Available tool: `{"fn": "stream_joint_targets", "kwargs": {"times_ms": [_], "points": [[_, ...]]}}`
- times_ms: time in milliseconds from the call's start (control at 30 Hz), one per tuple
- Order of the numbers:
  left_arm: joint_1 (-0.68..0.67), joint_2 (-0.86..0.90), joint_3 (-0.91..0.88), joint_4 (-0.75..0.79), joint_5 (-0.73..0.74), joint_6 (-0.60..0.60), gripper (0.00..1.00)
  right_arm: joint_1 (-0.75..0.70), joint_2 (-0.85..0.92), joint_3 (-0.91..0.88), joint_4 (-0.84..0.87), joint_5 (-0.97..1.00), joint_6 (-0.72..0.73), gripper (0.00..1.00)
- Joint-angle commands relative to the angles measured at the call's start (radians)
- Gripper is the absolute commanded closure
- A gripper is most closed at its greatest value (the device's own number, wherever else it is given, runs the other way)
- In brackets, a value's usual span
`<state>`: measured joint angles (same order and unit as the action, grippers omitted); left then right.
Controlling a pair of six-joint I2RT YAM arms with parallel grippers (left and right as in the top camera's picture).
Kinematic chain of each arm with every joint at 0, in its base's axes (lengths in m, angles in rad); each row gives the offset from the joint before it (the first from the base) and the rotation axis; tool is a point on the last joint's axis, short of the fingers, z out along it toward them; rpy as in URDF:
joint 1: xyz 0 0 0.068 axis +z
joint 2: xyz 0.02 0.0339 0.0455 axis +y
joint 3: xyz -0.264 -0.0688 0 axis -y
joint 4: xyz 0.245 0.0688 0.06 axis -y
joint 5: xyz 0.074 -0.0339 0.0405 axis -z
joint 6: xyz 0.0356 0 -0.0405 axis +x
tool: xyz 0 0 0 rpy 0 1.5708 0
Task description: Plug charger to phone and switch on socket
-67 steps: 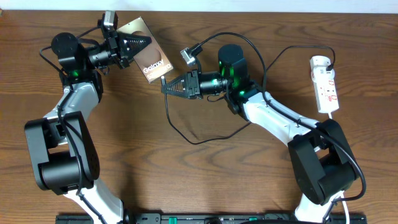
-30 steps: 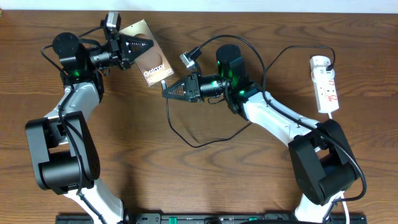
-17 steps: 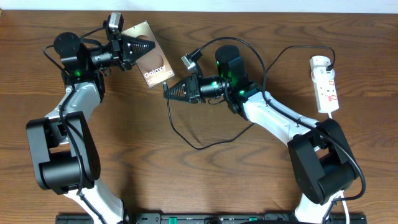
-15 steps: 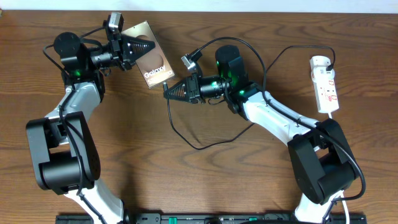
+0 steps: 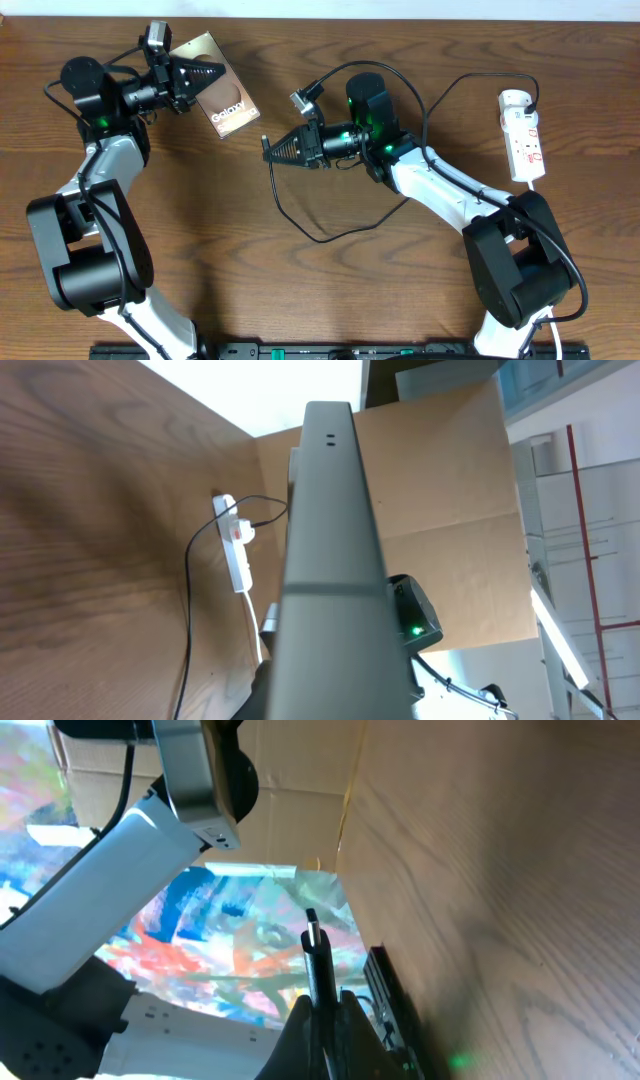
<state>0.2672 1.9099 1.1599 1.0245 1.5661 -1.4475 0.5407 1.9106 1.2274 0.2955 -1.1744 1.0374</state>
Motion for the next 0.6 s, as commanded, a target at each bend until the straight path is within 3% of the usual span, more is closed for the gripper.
{"fn": "stream_joint_targets", "kwargs": {"times_ms": [0,567], "points": [[-0.007,-0.013,0.022,0.009,0.006,-0.005,0.93,0.004,0.001,0.000,-0.002,-0.057,-0.011,0.99],[-0.011,-0.013,0.022,0.009,0.006,-0.005,0.93,0.021,0.001,0.000,-0.052,-0.147,-0.122,0.99]]}}
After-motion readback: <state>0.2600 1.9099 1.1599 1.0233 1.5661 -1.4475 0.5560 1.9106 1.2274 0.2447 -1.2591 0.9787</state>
